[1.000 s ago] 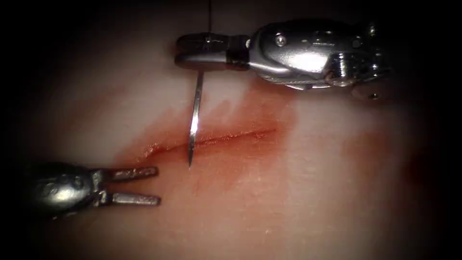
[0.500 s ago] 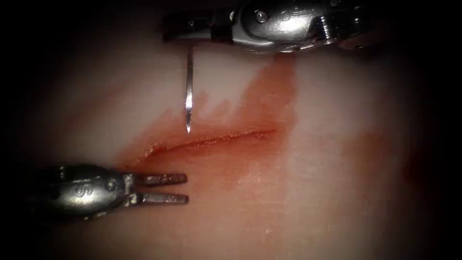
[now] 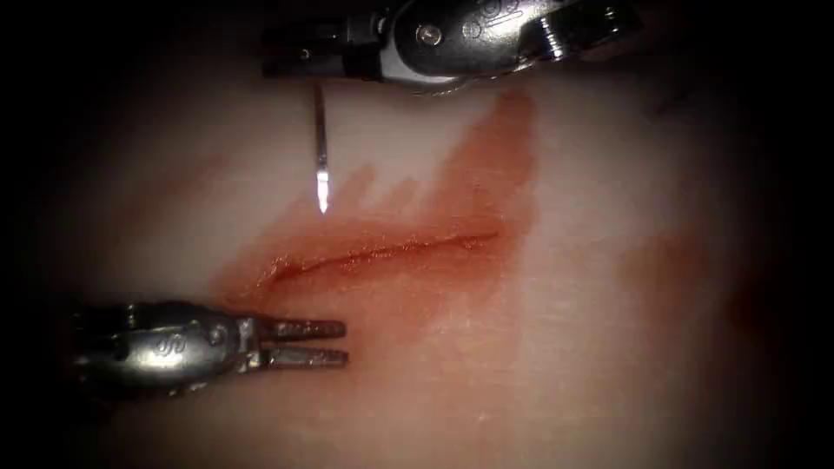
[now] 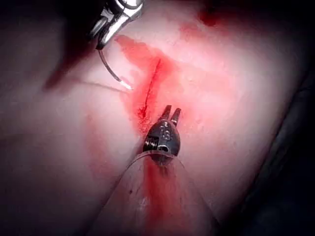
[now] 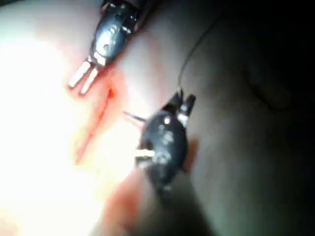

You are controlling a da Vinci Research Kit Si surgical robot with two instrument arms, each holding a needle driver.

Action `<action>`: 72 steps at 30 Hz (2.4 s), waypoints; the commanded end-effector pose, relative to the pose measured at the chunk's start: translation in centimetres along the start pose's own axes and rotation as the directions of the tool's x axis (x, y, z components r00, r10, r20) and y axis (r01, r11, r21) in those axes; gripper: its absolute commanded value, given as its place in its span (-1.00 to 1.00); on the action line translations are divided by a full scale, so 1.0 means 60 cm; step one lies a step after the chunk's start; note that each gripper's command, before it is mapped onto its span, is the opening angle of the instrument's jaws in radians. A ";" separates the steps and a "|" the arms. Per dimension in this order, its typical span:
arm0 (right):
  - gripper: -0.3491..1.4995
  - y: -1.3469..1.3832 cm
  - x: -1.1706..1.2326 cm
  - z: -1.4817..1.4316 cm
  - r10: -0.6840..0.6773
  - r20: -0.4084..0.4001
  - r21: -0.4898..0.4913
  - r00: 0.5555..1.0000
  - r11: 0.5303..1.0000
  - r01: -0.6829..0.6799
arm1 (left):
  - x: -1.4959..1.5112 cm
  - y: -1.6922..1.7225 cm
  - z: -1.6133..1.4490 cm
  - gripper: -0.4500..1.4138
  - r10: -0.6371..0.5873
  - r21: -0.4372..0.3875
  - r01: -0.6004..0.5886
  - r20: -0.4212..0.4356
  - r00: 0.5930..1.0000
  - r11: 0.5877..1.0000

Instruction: Wound Closure

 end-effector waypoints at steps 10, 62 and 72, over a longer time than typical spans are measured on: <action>-1.00 -0.0005 -0.0006 0.0020 -0.069 -0.004 0.000 0.998 0.998 0.069 | -0.0023 0.0005 0.0009 -0.40 -0.003 -0.011 0.003 0.009 1.000 1.000; -1.00 -0.0151 0.0041 0.0003 -0.526 -0.091 0.056 0.845 0.845 0.532 | -0.0034 0.0006 -0.0018 -0.40 0.004 -0.026 -0.003 0.033 0.999 1.000; -1.00 -0.0189 0.0010 0.0019 -0.555 -0.079 0.112 0.828 0.820 0.561 | -0.0035 0.0006 -0.0021 -0.40 0.005 -0.027 -0.004 0.033 0.999 1.000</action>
